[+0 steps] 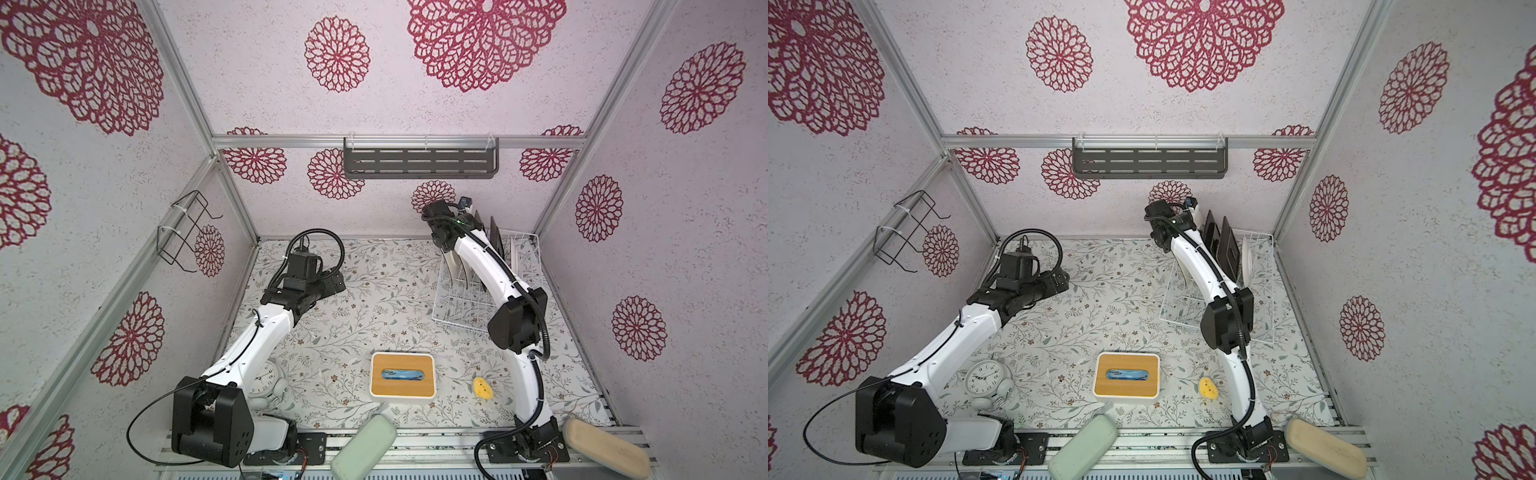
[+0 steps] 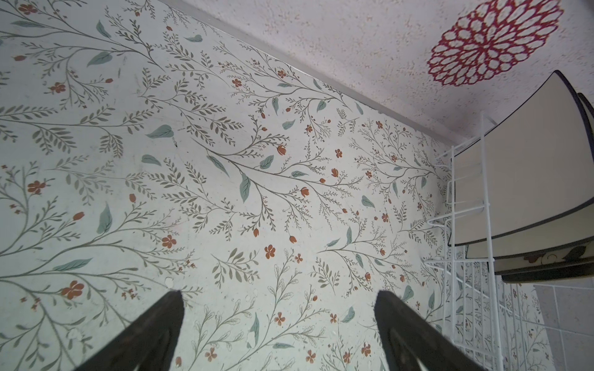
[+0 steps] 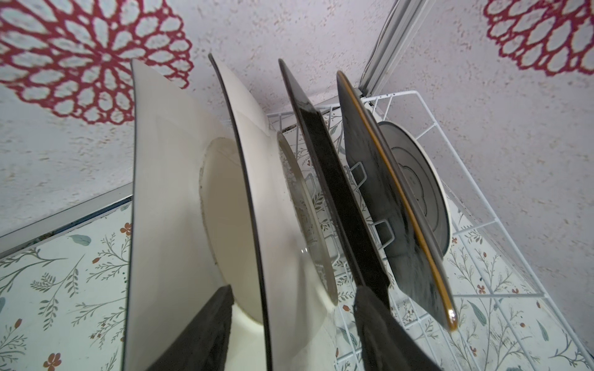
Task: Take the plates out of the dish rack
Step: 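Lower the open right gripper over the nearest cream plate's top edge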
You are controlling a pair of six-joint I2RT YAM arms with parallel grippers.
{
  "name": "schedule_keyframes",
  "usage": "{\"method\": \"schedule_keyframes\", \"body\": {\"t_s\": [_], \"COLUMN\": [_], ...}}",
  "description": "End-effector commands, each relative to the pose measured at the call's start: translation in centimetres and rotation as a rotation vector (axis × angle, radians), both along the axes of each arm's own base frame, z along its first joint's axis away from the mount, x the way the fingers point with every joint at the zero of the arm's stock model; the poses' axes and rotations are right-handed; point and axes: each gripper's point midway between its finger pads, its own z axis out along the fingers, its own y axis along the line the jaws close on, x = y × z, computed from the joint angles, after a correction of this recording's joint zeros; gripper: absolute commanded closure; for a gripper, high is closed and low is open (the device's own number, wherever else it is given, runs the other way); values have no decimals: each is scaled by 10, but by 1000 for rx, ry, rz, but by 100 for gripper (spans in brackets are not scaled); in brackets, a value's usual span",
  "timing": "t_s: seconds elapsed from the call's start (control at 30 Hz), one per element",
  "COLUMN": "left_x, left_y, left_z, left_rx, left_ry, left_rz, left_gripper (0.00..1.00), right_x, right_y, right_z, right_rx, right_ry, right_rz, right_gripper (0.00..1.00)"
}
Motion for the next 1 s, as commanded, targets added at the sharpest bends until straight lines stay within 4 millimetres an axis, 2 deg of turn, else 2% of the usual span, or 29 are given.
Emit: {"method": "schedule_keyframes", "body": {"t_s": [0.0,0.33,0.97], "left_x": [9,5,5], "left_y": [-6,1,1], "left_z": [22,29,27], "left_rx": [-16,-8,12], "left_ry": [-63,-95,-89], "left_rz": [-7,24,28], "left_gripper": [3,3,3], "right_x": [-2,9,31], "right_y": [-7,-8,-26], "right_z": [6,8,3], "right_rx": [-25,-40,-2], "right_ry": [-19,-34,-25], "right_rz": [-35,-9,10], "right_gripper": [40,49,53]}}
